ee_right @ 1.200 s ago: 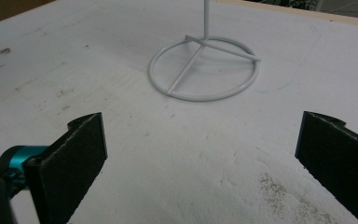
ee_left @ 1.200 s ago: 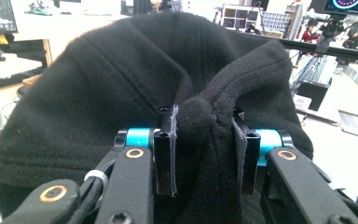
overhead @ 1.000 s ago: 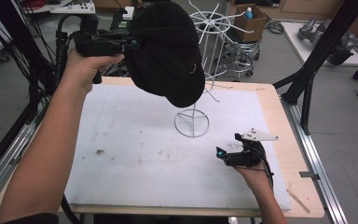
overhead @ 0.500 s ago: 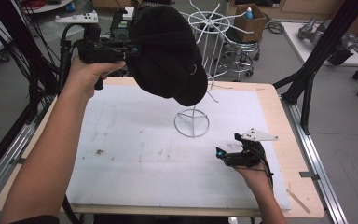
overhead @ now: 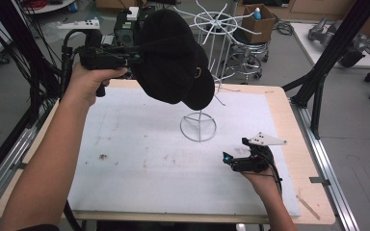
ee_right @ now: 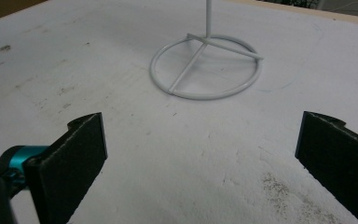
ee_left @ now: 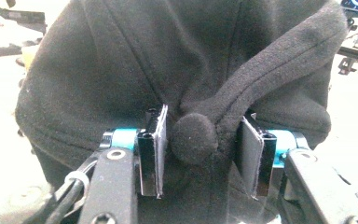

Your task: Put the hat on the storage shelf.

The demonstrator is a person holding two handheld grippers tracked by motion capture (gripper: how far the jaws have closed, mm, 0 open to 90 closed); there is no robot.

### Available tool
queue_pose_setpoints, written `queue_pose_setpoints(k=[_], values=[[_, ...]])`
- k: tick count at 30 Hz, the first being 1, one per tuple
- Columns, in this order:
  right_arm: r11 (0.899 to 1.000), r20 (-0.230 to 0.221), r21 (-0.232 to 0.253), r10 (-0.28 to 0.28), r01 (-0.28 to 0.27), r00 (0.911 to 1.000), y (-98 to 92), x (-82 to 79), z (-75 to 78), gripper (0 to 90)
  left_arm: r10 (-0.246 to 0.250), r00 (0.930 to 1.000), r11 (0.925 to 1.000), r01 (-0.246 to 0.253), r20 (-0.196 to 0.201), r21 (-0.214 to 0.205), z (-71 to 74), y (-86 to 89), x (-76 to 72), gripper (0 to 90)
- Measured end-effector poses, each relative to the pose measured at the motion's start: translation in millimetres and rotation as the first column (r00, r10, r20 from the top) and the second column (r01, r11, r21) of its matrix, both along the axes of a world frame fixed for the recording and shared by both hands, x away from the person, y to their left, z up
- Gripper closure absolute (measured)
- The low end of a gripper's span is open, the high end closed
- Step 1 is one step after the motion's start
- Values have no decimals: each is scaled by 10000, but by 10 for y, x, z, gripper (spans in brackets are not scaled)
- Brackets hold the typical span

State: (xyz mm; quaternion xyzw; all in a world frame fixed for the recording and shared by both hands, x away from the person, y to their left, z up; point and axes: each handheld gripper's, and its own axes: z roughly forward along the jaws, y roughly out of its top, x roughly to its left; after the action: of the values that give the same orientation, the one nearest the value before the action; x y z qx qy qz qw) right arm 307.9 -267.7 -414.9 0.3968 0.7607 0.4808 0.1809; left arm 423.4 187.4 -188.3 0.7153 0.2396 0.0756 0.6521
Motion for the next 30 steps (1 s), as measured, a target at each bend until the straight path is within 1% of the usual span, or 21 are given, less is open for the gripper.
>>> queue_pose_setpoints(k=[7, 14, 17, 21, 30], values=[[10000, -25, -12, 7, -7, 10000, 7, 1, -2, 10, 100, 9999, 9999, -101, -20, -119, -77, 50, -4, 545], [10000, -41, -20, 21, -21, 10000, 4, 5, -5, 11, 198, 9998, 9996, -199, -15, -220, -113, 84, -5, 518], [10000, -50, -33, 10, -10, 10000, 5, 6, -6, 10, 298, 9996, 9994, -298, -8, -200, -124, 87, -8, 476], [10000, -99, 13, 4, -3, 10000, 2, 2, -4, 11, 412, 9991, 9991, -412, -23, -66, -128, 105, -15, 428], [10000, -58, 8, -8, 8, 10000, -2, 3, -2, 11, 517, 9985, 9986, -516, -163, 70, -164, 127, -27, 359]])
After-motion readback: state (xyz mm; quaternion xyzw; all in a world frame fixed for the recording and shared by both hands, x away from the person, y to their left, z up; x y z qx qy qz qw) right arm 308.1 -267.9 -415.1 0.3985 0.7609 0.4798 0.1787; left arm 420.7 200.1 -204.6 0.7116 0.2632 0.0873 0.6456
